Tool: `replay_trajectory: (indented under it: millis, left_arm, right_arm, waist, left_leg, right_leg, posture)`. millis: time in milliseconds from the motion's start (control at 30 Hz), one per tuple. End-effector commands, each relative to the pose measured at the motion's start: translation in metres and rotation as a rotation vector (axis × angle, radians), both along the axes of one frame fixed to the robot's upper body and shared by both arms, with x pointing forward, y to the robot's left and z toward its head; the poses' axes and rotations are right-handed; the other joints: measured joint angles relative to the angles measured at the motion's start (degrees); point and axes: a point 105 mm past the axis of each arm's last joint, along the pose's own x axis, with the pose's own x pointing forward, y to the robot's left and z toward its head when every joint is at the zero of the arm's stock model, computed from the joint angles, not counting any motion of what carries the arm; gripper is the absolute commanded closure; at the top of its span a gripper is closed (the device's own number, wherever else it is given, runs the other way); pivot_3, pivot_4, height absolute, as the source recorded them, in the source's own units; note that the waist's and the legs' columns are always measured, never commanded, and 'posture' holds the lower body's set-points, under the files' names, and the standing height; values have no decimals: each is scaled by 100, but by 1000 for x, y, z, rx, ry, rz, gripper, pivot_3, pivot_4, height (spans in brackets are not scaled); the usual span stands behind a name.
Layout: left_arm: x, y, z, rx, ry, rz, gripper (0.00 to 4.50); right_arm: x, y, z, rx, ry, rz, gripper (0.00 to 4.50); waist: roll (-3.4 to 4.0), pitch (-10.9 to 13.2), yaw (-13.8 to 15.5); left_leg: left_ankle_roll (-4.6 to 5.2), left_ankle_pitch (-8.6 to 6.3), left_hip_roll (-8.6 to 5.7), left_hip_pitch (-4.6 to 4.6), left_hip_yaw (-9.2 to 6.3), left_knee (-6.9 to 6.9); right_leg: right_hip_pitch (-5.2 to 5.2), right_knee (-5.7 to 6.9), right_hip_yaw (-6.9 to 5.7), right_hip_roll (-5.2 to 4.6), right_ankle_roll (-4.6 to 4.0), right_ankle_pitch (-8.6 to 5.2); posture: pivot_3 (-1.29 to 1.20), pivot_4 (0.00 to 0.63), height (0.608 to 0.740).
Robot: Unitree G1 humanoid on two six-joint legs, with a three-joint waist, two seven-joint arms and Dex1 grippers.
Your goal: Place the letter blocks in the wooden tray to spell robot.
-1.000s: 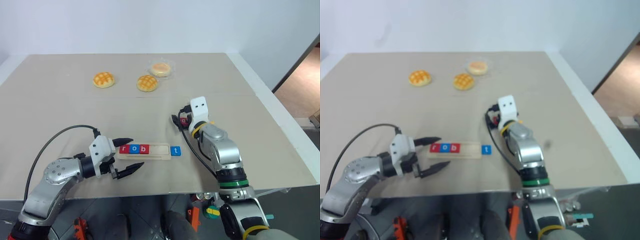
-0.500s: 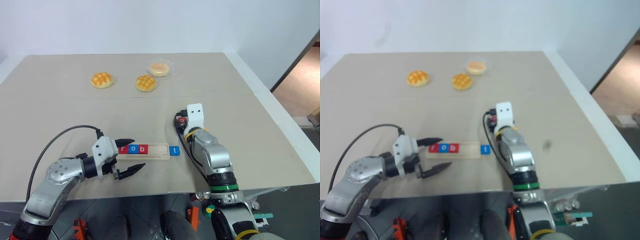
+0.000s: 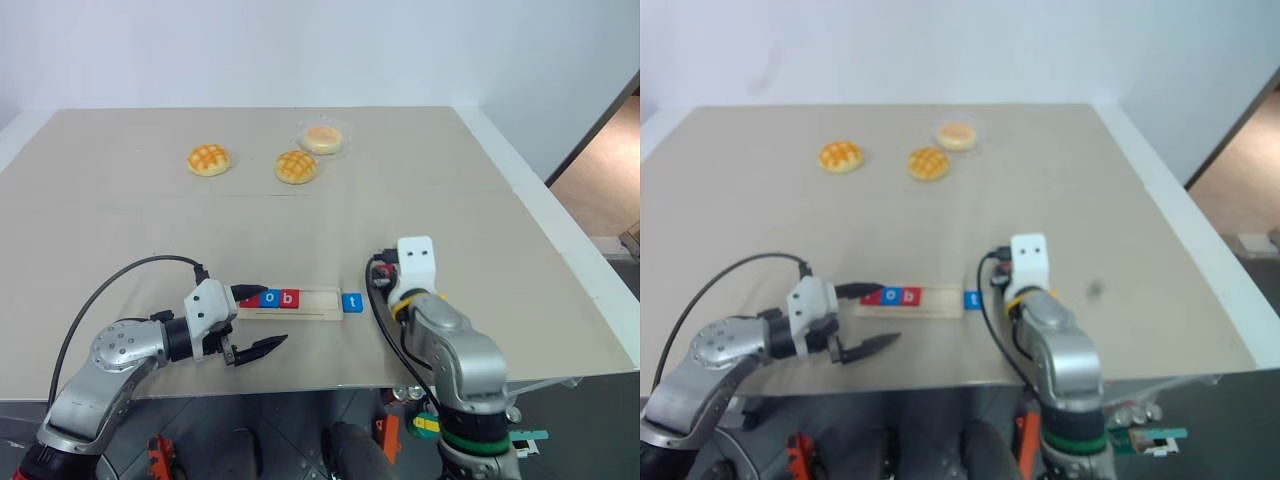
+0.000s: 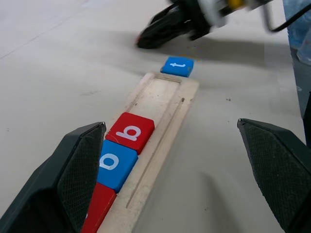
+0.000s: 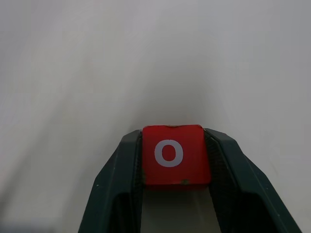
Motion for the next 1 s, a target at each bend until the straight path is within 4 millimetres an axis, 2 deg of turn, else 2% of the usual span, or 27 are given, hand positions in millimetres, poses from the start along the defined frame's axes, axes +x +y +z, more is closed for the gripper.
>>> replay_trajectory:
  millis: [33,300,700,767,933,1000]
  left_arm:
    - [0,-1,6,2,-29,-18,0]
    - [3,-1,4,18,-25,-38,0]
    - [3,-2,2,34,-34,-62,0]
    - [3,-1,1,37,-33,-62,0]
    - [3,-1,-1,42,-32,-63,0]
    - [3,-1,-1,43,-32,-63,0]
  right_arm:
    - [-20,6,21,12,-54,48,3267]
    - [-45,12,23,84,17,110,3267]
    - [-48,13,22,95,33,117,3267]
    - [-49,14,24,92,30,123,2240]
    - [-51,13,32,73,10,149,453]
    - [-50,10,37,61,-8,159,34]
  waist:
    - [0,0,-11]
    - [0,0,-15]
    - [0,0,-15]
    - [0,0,-15]
    - [0,0,-15]
    - [0,0,-15]
  left_leg:
    - [0,0,1,0,-1,0]
    - [0,0,4,3,-1,1]
    - [0,0,2,1,-3,0]
    - [0,0,2,1,-3,0]
    - [0,0,1,0,-3,0]
    - [0,0,1,0,-4,0]
  right_leg:
    - [0,0,-1,1,-1,1]
    - [0,0,-4,3,-6,3]
    - [0,-1,-5,1,-5,0]
    - [0,-1,-5,1,-5,0]
    - [0,-2,-5,1,-5,0]
    - [0,-2,-6,1,-5,0]
  posture:
    - [0,150,740]
    - [0,150,740]
    - [0,150,740]
    - [0,150,740]
    - [0,150,740]
    - [0,150,740]
